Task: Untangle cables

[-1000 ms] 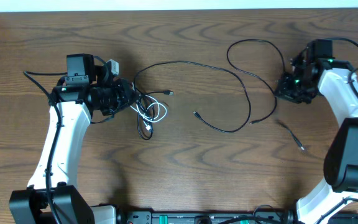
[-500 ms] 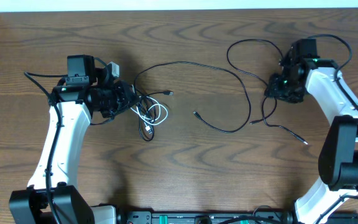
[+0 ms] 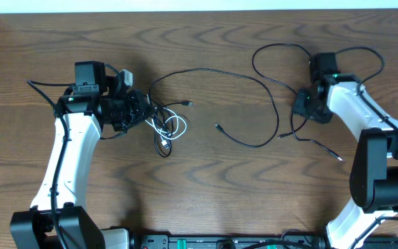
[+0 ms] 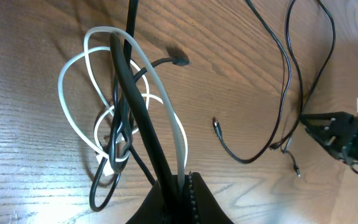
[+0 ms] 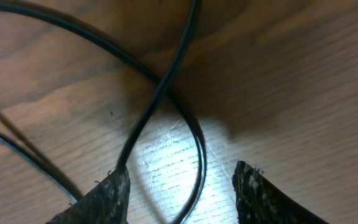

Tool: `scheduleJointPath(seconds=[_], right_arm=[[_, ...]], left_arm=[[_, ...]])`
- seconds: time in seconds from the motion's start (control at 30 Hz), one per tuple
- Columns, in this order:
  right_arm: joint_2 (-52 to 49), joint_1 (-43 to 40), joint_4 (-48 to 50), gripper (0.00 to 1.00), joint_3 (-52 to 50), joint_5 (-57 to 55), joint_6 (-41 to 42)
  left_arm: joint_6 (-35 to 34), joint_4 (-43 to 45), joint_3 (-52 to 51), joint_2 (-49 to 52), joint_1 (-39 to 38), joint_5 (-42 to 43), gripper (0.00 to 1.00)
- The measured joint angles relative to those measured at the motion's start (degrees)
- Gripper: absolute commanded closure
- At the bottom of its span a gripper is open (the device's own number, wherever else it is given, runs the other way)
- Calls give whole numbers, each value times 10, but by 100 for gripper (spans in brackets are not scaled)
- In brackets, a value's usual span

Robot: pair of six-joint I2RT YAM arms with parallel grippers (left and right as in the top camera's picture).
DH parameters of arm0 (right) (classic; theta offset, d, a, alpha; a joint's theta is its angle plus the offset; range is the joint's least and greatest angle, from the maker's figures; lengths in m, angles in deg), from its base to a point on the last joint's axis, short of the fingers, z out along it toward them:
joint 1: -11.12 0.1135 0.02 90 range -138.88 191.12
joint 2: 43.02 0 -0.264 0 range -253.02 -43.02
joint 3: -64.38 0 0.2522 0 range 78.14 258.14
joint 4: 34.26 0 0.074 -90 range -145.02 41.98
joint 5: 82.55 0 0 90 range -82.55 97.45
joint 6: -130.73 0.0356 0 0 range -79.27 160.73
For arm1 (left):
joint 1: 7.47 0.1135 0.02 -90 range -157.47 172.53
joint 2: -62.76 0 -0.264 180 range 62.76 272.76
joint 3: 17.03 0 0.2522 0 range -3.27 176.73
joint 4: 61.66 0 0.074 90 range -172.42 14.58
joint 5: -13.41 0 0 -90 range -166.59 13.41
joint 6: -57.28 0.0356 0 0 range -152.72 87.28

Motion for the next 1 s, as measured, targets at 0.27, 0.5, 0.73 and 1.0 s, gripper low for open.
scheduleJointPath(seconds=[0.27, 0.5, 0.73, 1.0], right_arm=[[1, 4, 69, 48, -47, -6, 11], [3, 4, 118, 48, -57, 30, 12], [5, 3, 126, 42, -57, 70, 12], [21, -16, 156, 31, -67, 100, 15]], left_arm=[[0, -2, 0, 0, 0, 0, 93], [0, -3, 0, 0, 0, 0, 93], [0, -3, 0, 0, 0, 0, 92], [0, -3, 0, 0, 0, 0, 93]])
